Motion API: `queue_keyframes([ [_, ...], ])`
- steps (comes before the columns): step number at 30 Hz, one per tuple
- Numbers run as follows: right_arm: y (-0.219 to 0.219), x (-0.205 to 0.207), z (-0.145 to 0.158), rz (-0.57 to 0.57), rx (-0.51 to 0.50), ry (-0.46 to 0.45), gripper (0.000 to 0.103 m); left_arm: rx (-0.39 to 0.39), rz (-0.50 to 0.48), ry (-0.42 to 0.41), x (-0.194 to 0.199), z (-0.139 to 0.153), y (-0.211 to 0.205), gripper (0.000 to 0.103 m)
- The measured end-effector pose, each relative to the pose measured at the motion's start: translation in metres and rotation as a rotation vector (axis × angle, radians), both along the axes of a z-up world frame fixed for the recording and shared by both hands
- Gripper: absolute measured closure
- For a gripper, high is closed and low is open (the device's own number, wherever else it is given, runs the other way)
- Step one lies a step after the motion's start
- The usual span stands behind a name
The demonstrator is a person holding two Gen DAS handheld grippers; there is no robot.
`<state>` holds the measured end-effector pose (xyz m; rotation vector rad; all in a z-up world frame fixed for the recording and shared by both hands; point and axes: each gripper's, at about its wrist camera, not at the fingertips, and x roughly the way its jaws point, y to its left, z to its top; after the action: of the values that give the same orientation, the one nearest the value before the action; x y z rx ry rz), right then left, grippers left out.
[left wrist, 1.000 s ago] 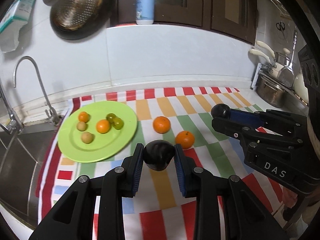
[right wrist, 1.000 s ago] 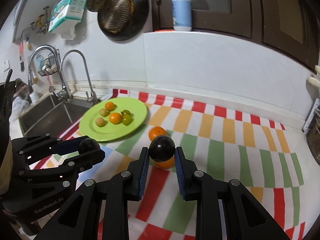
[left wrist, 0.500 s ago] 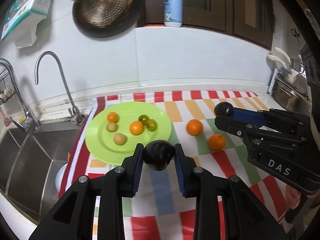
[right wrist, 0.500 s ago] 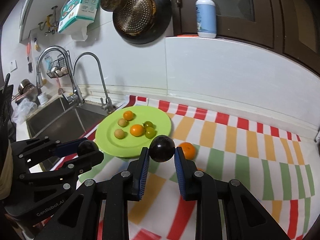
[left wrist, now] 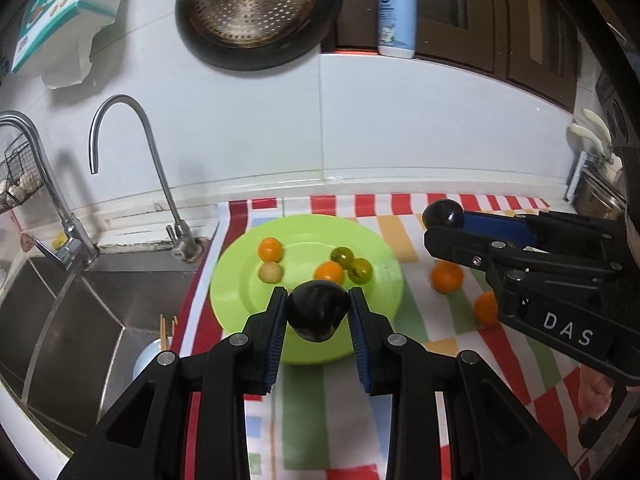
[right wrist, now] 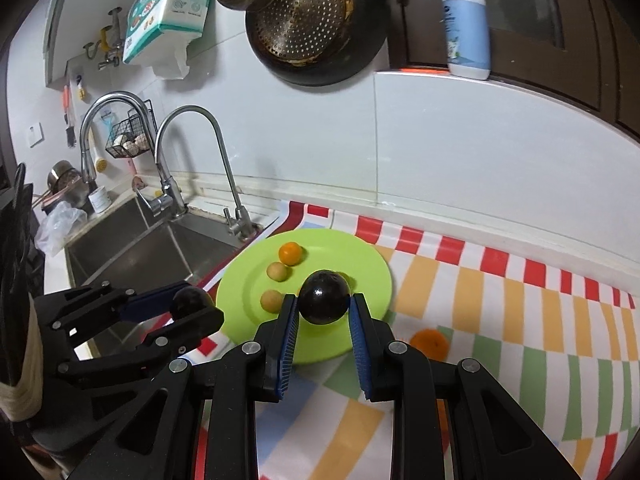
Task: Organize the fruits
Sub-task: 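Carry both dark plums onto the green plate and open both tools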
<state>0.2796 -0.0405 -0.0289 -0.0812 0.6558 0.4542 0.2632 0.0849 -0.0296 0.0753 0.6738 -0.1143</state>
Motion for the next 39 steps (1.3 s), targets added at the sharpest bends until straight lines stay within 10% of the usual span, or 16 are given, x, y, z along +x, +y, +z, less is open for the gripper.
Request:
queue_keyframes([
  [39, 0.054, 0.122, -0.056, 0.035, -0.115, 0.140, 0.066, 0.031, -0.006, 0.084, 0.102, -0.052, 0.030, 0.063],
])
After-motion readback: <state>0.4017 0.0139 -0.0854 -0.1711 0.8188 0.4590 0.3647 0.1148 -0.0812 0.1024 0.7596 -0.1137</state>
